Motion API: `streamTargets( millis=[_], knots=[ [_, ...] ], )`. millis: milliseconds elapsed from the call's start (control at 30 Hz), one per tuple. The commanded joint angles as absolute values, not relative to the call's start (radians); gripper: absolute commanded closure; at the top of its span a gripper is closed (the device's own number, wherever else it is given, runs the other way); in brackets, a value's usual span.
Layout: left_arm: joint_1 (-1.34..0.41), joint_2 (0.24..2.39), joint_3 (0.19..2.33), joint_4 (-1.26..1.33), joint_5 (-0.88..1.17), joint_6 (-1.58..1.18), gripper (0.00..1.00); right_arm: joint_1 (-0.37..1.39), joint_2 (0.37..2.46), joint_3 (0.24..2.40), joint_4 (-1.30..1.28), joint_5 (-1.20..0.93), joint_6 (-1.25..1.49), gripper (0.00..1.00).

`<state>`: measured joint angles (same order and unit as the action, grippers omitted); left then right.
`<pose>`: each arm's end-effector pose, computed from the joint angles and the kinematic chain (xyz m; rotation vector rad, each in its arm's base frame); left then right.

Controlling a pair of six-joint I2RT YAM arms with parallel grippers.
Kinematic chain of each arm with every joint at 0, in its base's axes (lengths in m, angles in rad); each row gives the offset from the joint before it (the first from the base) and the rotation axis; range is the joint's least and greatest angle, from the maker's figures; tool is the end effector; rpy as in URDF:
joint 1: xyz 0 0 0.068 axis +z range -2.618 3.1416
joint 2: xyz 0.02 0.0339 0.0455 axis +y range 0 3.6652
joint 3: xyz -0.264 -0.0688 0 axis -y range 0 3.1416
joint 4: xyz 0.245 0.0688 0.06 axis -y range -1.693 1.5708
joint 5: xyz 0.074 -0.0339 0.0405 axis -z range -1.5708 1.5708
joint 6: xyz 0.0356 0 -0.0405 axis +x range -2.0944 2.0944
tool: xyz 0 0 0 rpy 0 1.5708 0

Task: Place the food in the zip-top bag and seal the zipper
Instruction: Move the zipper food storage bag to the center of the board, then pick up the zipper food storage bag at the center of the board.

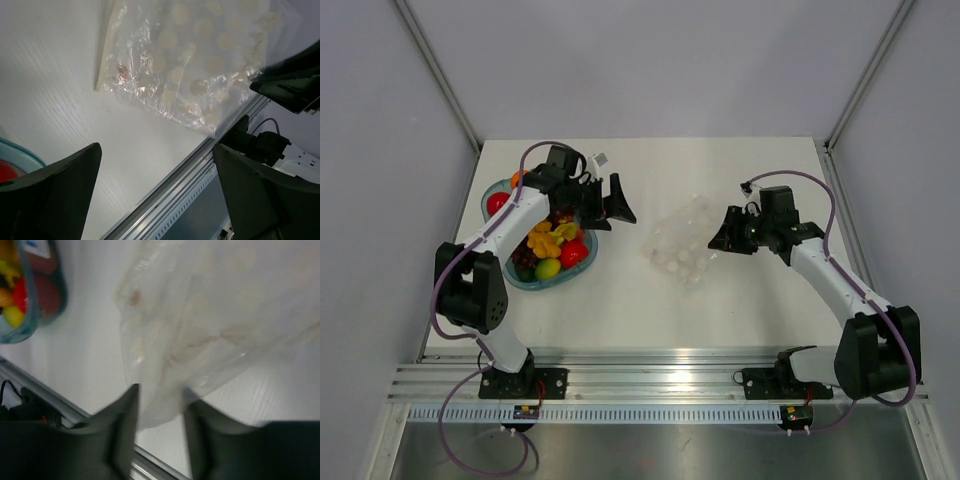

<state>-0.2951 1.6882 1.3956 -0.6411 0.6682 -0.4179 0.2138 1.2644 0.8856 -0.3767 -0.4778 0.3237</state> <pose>0.3413 -0.1268 0.2805 0.1349 2.5642 -1.1235 0.2575 0.0727 0.2579 -0.1178 2.3618 0.8219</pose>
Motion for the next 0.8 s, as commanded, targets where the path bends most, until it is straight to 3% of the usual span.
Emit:
streamTargets(
  millis=[0,67,100,167,300,433,767],
  knots=[
    [-0.307,1.637,1.393,-0.612,0.681,-0.426,0.03,0.210,1.350,1.023,-0.633,-0.118,0.328,0.29],
    [-0.307,1.611,1.416,-0.649,0.648,-0.411,0.02,0.210,1.361,1.083,-0.740,0.064,0.386,0.06],
    [-0.307,1.603,1.419,-0.660,0.637,-0.408,0.02,0.210,1.356,1.100,-0.765,0.194,0.397,0.06],
    [-0.307,1.579,1.430,-0.675,0.605,-0.403,0.02,0.212,1.333,1.138,-0.795,0.258,0.429,0.08],
    [-0.305,1.533,1.440,-0.686,0.558,-0.411,0.02,0.316,1.339,1.233,-0.726,0.281,0.474,0.23],
    [-0.285,1.459,1.413,-0.673,0.542,-0.437,0.03,0.463,1.546,1.405,-0.756,0.333,0.538,0.31],
    [-0.183,1.266,1.385,-0.801,0.427,-0.440,0.09,0.610,2.200,2.090,-0.978,0.417,0.649,0.23]
  ],
)
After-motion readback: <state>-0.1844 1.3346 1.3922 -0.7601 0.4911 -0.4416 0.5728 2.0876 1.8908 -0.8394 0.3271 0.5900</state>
